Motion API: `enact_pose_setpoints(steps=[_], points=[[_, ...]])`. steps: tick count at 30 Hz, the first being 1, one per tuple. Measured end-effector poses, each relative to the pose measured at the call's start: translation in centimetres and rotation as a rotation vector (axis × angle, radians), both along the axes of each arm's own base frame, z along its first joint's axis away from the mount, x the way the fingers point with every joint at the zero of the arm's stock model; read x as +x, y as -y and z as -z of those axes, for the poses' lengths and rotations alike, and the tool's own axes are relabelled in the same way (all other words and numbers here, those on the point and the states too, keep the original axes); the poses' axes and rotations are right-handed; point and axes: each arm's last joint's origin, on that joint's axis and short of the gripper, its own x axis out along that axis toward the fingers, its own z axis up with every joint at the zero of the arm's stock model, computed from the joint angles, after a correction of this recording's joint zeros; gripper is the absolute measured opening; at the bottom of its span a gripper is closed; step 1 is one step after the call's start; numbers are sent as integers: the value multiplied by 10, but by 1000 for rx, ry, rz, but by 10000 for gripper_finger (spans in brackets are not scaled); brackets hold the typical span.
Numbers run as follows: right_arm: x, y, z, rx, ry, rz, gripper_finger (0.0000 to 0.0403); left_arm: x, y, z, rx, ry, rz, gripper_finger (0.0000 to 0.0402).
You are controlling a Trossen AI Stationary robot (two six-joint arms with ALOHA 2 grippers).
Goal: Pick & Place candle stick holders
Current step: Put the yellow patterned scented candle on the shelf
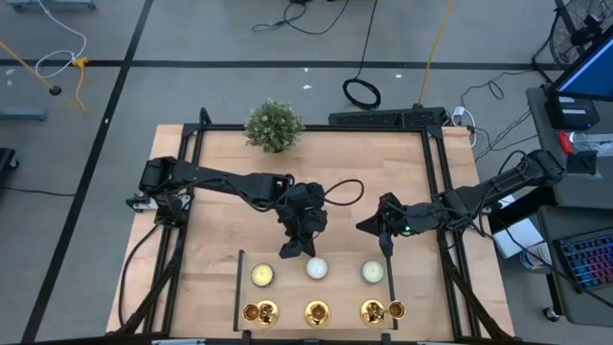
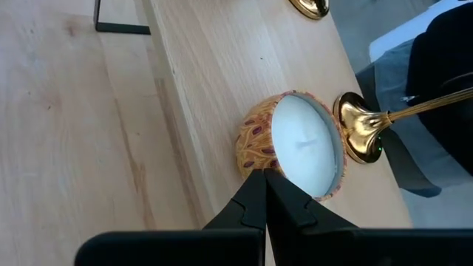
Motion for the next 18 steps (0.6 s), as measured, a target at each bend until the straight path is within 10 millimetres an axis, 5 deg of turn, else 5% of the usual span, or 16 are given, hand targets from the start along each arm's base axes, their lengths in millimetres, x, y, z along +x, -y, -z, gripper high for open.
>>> enact_pose_setpoints(steps=[18], points=[[0, 0, 0, -2, 0, -2, 0, 1, -2, -1, 23, 34, 6, 0]])
